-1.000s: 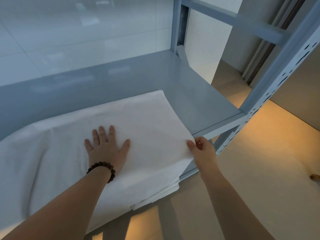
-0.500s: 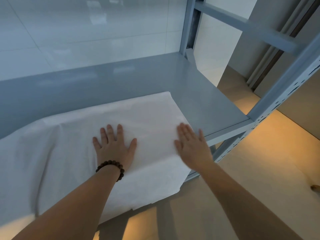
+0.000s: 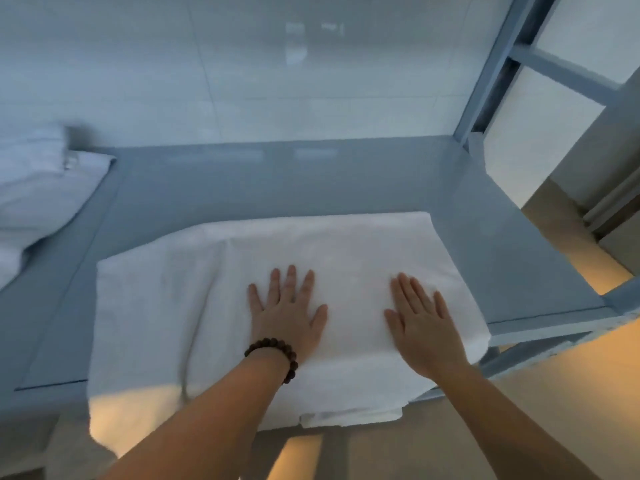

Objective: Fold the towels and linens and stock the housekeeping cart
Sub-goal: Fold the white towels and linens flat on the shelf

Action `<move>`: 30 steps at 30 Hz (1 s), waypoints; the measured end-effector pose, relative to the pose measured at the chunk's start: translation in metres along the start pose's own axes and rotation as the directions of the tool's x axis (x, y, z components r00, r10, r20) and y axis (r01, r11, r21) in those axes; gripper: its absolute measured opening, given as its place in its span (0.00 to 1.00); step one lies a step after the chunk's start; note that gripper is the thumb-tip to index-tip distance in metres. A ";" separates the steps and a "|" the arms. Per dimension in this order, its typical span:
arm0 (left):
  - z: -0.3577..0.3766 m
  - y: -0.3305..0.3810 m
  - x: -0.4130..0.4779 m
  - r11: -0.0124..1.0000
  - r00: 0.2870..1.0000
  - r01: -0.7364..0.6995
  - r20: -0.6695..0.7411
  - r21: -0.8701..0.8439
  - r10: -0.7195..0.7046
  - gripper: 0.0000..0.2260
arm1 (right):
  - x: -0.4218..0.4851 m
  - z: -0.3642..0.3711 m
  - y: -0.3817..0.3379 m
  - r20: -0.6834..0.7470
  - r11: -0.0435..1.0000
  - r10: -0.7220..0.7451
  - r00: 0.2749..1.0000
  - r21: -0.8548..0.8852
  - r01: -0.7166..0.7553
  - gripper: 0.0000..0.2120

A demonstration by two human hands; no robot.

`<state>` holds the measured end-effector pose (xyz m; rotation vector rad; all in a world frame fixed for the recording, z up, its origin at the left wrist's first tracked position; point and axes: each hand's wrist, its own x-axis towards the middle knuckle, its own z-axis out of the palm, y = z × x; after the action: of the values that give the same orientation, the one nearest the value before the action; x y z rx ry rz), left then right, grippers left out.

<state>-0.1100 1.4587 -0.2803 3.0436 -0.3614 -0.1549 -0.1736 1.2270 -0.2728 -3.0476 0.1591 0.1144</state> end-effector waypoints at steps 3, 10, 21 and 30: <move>0.000 -0.058 -0.015 0.993 0.993 0.115 -0.016 -0.033 -0.116 0.35 | 0.004 -0.007 -0.019 0.017 0.989 0.150 0.989 -0.016 -0.150 0.28; -0.017 -0.087 -0.030 0.978 0.998 0.059 -0.018 -0.198 -0.064 0.28 | 0.064 -0.010 -0.181 0.011 0.991 -0.104 0.994 0.085 0.103 0.25; -0.053 -0.206 -0.057 0.888 0.921 0.315 -0.119 -0.334 -0.371 0.21 | 0.085 0.006 -0.237 -0.039 0.996 -0.094 0.995 -0.001 0.095 0.30; -0.017 -0.242 -0.054 0.936 0.940 0.314 -0.085 -0.161 -0.330 0.30 | 0.085 0.010 -0.233 -0.048 0.992 -0.115 0.992 -0.053 0.112 0.33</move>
<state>-0.1045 1.7071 -0.2786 2.9254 0.1550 -0.0275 -0.0645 1.4503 -0.2699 -3.1028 -0.0139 0.0338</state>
